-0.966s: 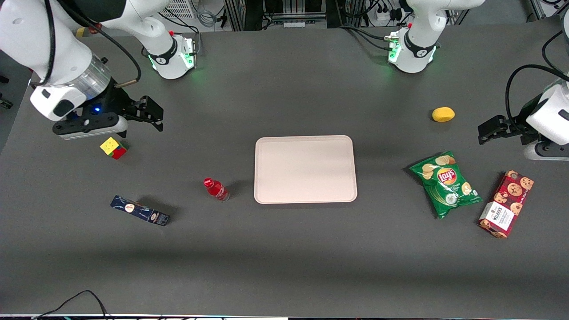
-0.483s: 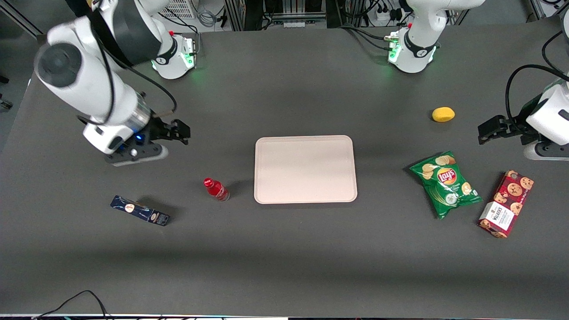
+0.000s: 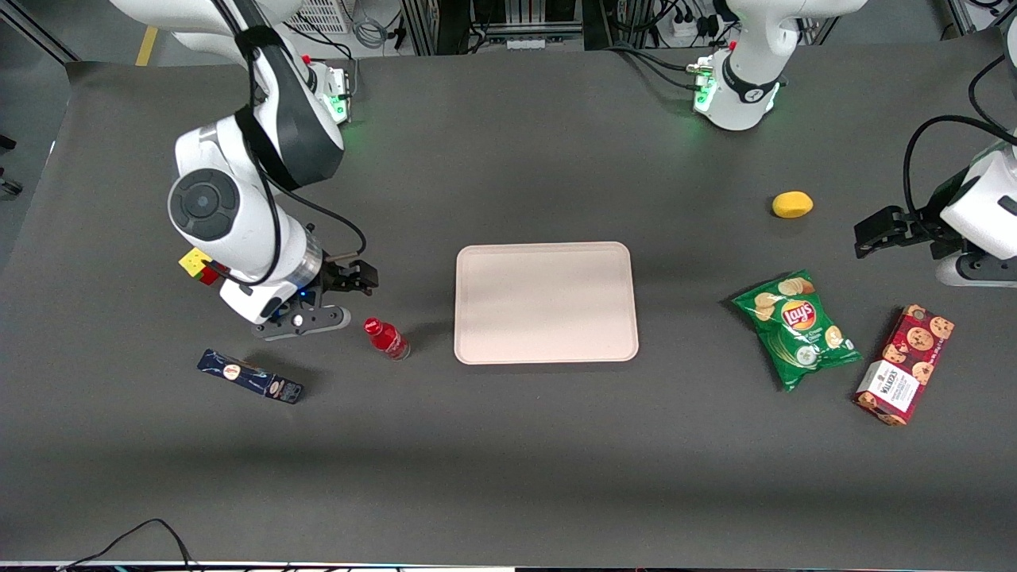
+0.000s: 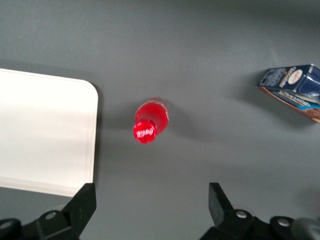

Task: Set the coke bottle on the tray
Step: 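Move the open right gripper over the red Coca-Cola bottle, then lower the right gripper around the bottle neck and close it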

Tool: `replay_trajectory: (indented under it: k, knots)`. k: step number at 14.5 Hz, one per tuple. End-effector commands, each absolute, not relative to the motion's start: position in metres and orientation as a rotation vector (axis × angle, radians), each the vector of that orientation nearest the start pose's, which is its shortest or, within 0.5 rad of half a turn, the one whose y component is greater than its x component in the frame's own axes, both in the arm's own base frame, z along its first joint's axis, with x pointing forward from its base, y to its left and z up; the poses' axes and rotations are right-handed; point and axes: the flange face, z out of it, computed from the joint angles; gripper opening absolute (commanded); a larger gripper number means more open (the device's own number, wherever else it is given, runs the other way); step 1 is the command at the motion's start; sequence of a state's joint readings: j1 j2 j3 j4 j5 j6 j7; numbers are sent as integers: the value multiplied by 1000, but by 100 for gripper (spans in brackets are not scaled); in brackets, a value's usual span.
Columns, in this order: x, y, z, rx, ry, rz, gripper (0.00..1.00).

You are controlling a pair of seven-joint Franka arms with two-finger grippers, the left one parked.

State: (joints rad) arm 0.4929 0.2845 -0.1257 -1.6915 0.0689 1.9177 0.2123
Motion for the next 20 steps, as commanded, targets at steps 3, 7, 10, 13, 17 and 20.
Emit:
replay_trajectory:
  k: [3, 7, 10, 13, 17, 20]
  knots:
    - [597, 248, 398, -3100, -195, 42, 100]
    - [598, 253, 360, -3102, -206, 33, 100]
    - [595, 255, 348, -3107, -212, 51, 100]
    - [597, 254, 340, -3115, -220, 40, 100]
    - [600, 256, 329, -3116, -225, 24, 100]
    - [602, 256, 327, -3118, -227, 25, 100]
